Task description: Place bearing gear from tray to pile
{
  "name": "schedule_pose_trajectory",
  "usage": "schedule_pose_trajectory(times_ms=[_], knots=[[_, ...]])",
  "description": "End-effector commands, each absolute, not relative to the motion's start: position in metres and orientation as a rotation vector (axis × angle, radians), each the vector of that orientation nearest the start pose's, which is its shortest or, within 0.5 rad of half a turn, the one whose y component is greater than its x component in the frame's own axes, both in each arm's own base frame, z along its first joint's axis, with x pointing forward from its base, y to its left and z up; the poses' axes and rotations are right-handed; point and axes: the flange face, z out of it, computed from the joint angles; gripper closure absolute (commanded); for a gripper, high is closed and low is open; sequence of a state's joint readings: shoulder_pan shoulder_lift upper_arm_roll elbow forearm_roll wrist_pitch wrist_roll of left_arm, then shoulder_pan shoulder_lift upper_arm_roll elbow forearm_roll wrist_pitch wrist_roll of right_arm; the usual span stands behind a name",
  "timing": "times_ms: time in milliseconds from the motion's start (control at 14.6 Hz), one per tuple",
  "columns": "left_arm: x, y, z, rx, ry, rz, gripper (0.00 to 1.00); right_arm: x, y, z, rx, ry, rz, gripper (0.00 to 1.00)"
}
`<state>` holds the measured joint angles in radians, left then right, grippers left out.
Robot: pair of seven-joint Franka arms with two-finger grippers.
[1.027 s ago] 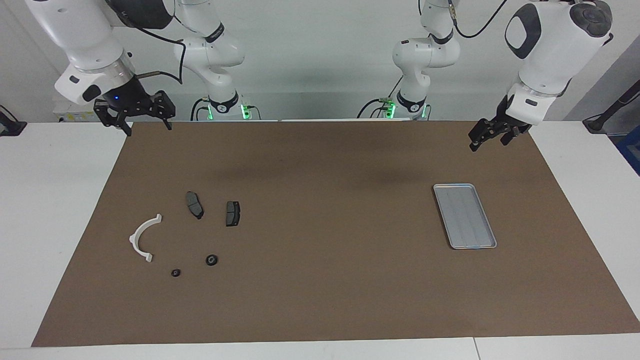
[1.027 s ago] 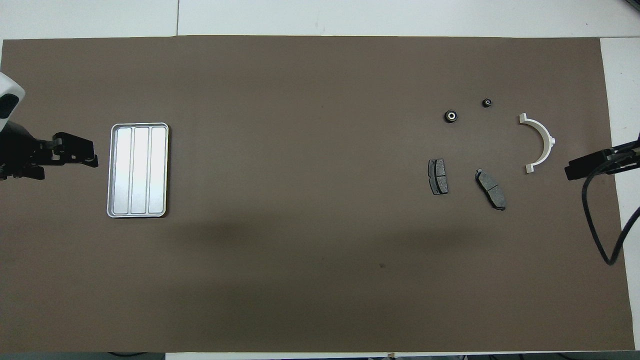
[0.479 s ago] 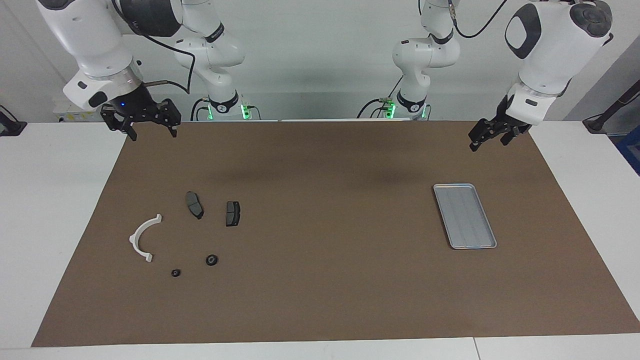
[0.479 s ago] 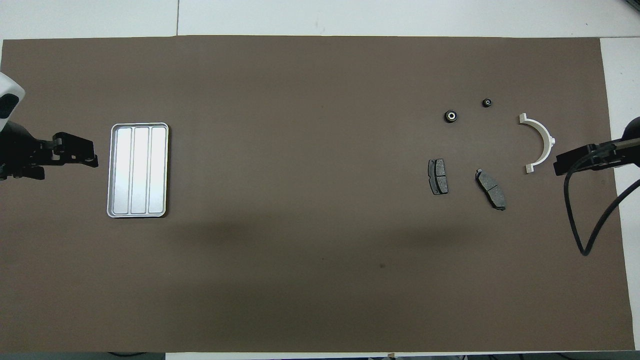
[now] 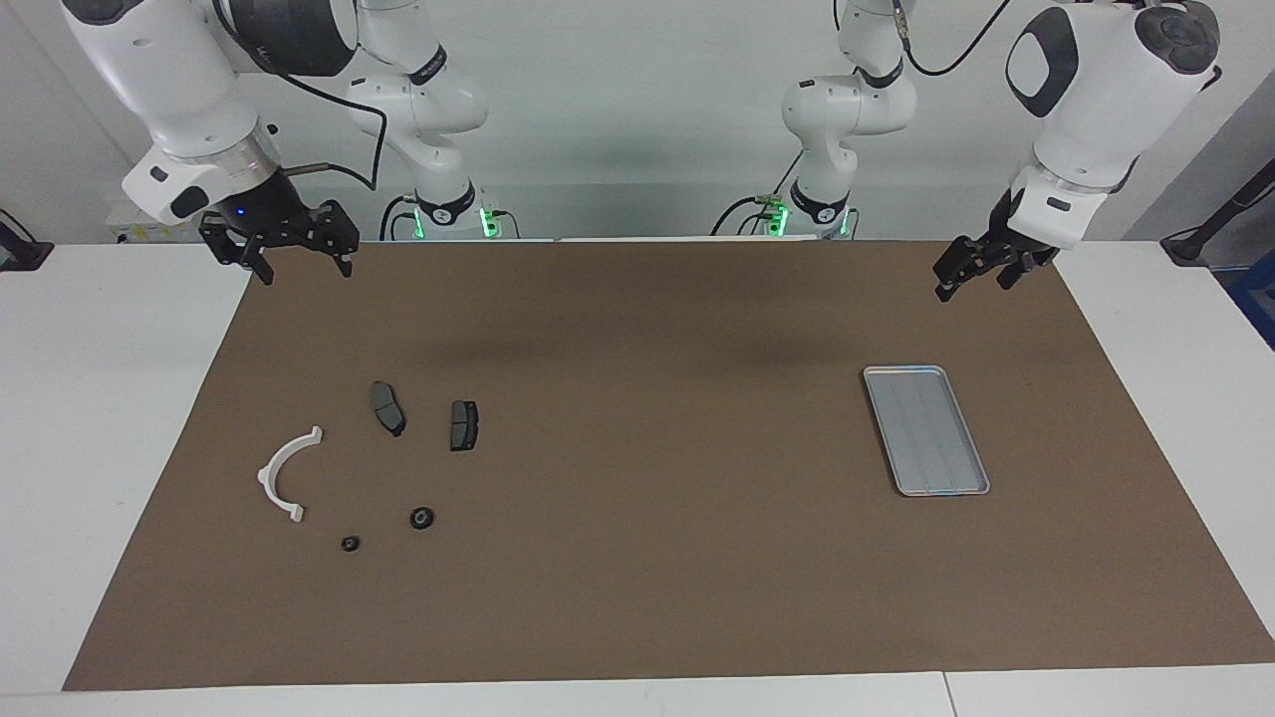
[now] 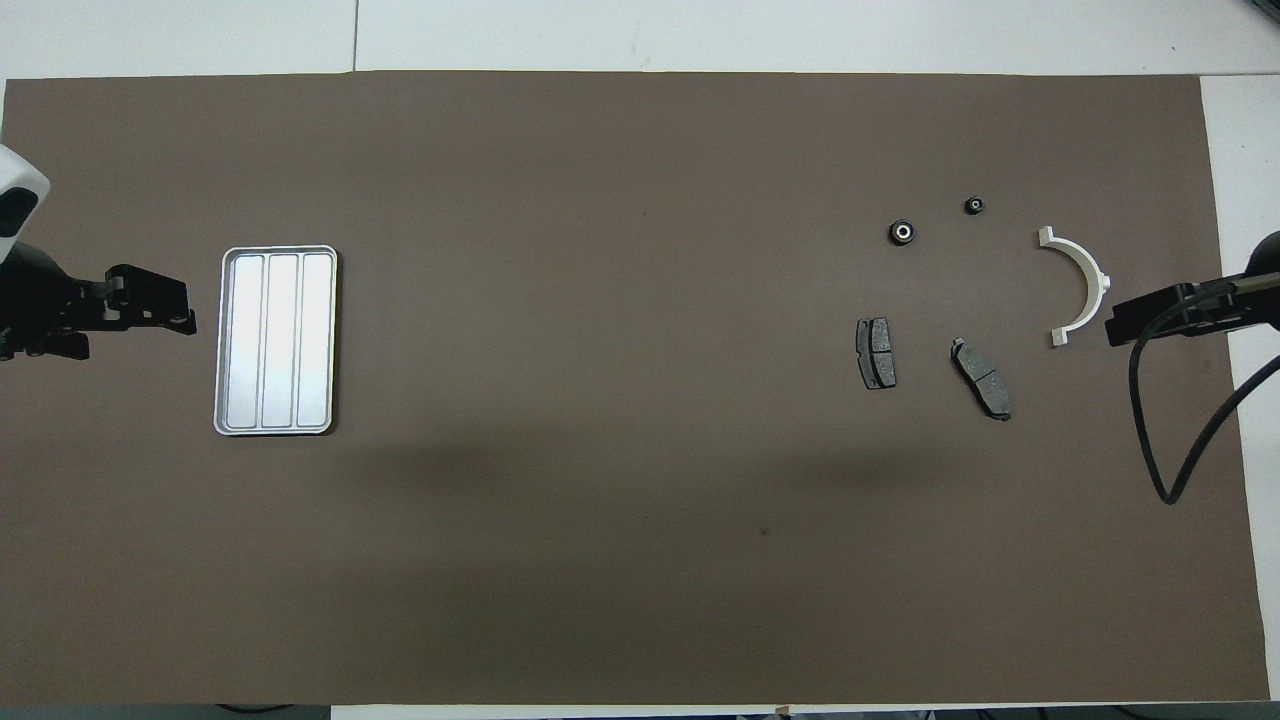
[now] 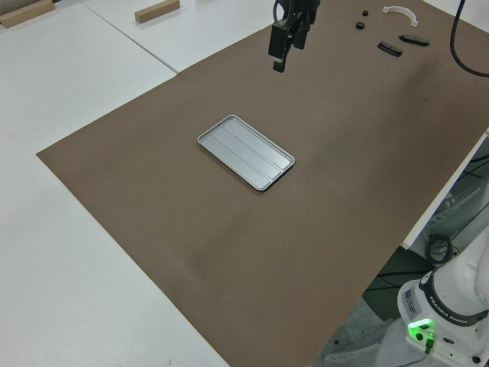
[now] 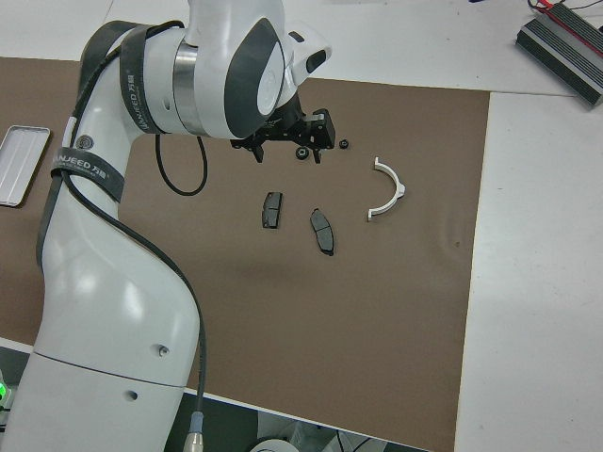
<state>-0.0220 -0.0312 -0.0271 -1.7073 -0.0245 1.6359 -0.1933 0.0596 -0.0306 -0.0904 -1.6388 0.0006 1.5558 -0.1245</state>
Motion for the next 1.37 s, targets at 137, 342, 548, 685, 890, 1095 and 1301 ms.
schedule_pose_trajectory(times_ms=[137, 342, 548, 685, 890, 1095, 1301], knots=[[0.544, -0.03, 0.585, -3.162, -0.228, 0.052, 0.0, 0.545, -0.017, 0.61, -3.124, -0.163, 0.006, 0.0], [0.544, -0.03, 0.585, -3.162, -0.226, 0.052, 0.0, 0.548, -0.018, 0.609, -3.127, -0.163, -0.016, 0.0], [0.544, -0.03, 0.585, -3.162, -0.226, 0.052, 0.0, 0.548, -0.02, 0.61, -3.125, -0.15, -0.025, 0.0], [0.544, -0.03, 0.585, -3.162, -0.226, 0.052, 0.0, 0.549, -0.022, 0.611, -3.128, -0.15, -0.044, 0.0], [0.544, -0.03, 0.585, -3.162, -0.228, 0.052, 0.0, 0.549, -0.021, 0.62, -3.131, -0.158, -0.073, 0.0], [0.544, -0.03, 0.585, -3.162, -0.226, 0.052, 0.0, 0.549, -0.019, 0.62, -3.126, -0.16, -0.069, 0.0], [0.544, -0.03, 0.585, -3.162, -0.226, 0.052, 0.0, 0.547, -0.022, 0.62, -3.126, -0.153, -0.057, 0.0]])
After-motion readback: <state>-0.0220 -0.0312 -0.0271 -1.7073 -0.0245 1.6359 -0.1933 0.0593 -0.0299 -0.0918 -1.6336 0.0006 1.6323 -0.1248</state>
